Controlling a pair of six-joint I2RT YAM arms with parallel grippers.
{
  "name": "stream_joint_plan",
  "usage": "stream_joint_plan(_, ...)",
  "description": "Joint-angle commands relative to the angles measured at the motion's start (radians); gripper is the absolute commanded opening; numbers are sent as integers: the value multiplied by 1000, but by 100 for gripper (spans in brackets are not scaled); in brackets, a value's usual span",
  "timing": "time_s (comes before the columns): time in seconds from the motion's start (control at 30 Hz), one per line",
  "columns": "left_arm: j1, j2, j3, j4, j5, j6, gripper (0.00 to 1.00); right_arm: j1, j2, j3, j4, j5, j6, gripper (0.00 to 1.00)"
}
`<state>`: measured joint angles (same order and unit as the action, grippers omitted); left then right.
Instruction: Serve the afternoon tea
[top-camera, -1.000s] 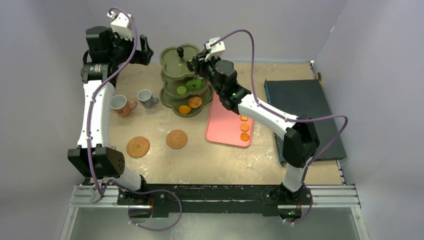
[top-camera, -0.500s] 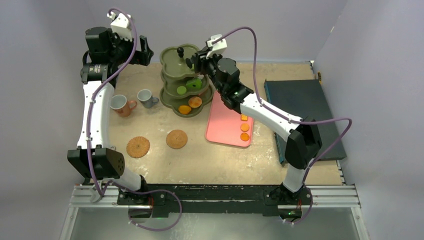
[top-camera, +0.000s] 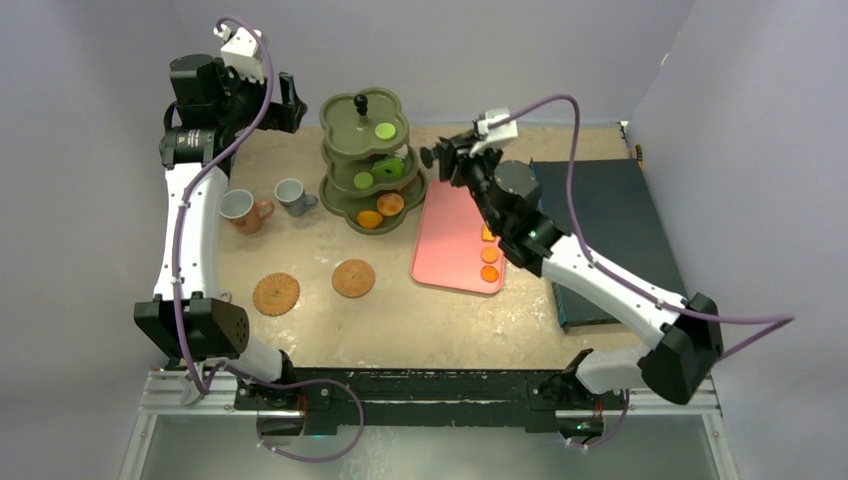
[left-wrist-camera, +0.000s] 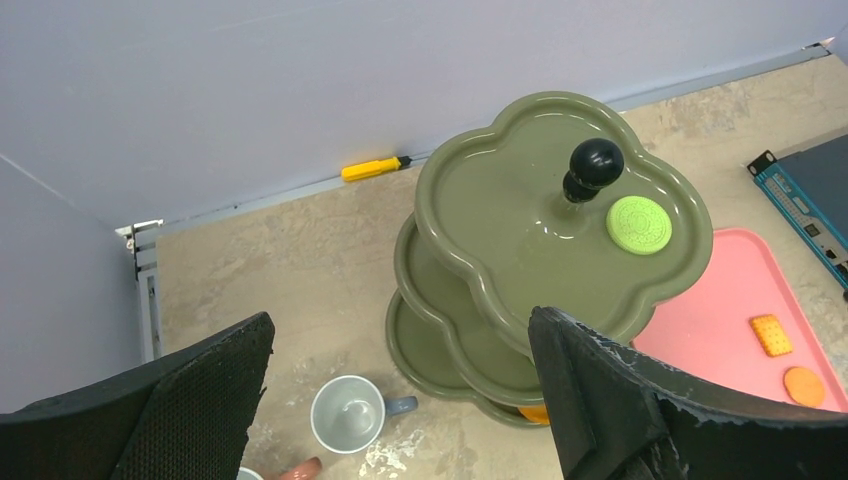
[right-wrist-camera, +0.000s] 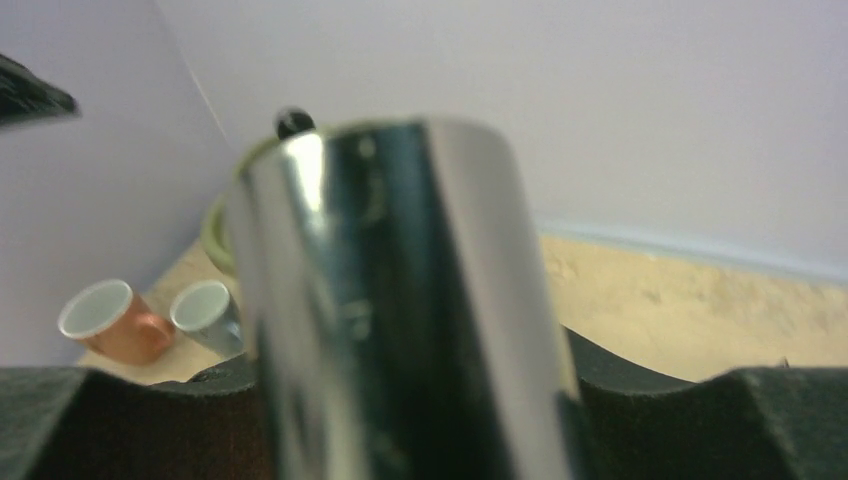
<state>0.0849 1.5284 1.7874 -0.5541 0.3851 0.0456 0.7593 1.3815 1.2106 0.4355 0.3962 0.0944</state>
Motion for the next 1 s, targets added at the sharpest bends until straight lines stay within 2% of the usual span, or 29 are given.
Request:
stream_joint_plan(0.0, 10, -47, 21, 5, 11, 9, 99, 2, -113, -168, -69, 122, 66, 52)
stream_joint_plan(0.13, 11, -48, 22, 7, 19, 1, 99, 1, -214, -333, -115, 181, 135, 52)
stream_joint_plan(0.33, 12, -48, 20, 10, 33, -11, 99, -3, -266, -471, -137, 261, 201, 52)
stream_joint_plan(0.97, 12, -42, 22, 14, 29, -4, 99, -95, -79, -578, 103, 312, 214, 54)
